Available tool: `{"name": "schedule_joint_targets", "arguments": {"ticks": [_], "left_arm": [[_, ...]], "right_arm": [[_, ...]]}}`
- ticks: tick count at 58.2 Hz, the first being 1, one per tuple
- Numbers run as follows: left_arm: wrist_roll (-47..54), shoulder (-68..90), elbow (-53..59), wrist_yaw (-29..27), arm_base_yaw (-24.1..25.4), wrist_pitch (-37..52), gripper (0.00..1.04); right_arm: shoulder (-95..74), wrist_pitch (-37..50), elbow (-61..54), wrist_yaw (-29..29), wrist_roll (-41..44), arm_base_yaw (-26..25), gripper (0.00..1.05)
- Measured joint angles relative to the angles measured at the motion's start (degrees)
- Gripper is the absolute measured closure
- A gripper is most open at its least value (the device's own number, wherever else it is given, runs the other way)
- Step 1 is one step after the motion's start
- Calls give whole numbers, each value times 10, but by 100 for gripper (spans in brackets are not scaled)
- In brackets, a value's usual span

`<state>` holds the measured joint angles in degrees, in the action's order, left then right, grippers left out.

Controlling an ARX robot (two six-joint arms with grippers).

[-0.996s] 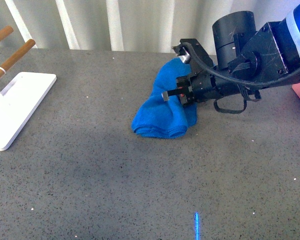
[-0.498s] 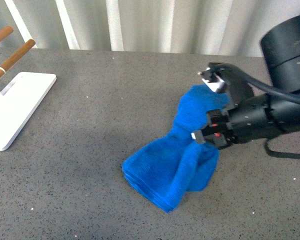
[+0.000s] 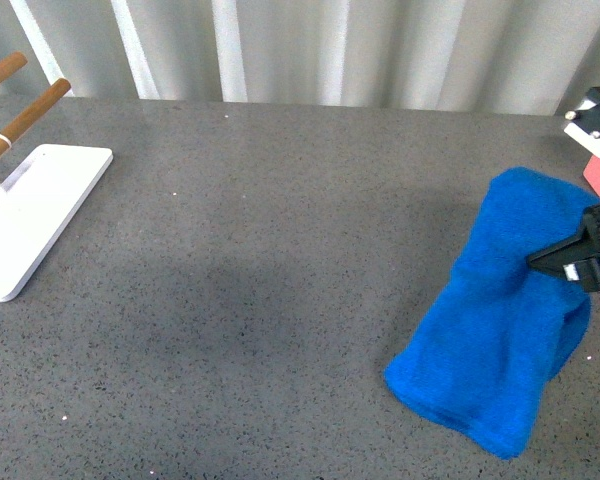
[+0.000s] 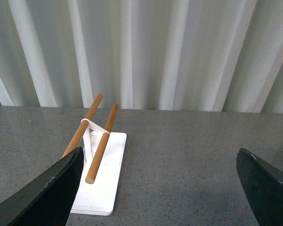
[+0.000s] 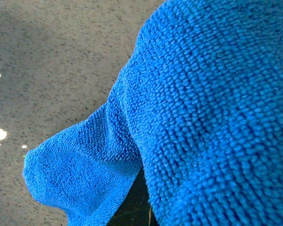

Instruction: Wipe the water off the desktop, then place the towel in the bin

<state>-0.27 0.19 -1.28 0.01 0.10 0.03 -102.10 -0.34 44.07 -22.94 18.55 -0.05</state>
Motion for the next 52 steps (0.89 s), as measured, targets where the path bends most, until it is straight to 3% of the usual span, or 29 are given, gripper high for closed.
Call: {"name": "schedule_joint_targets", "arguments": {"ticks": [19,33,44,52], "left_arm": [[0,0,0,0,0,0,7],[0,0,0,0,0,0,7],[0,0,0,0,0,0,7],[0,0,0,0,0,0,7]], "right_arm": [[0,-22,48,12,40,-83,100],[-1,-17,105,19,37,-71,100],[10,8,181,73,41,-50,100],[32,23,261,128,69,-79,100]]}}
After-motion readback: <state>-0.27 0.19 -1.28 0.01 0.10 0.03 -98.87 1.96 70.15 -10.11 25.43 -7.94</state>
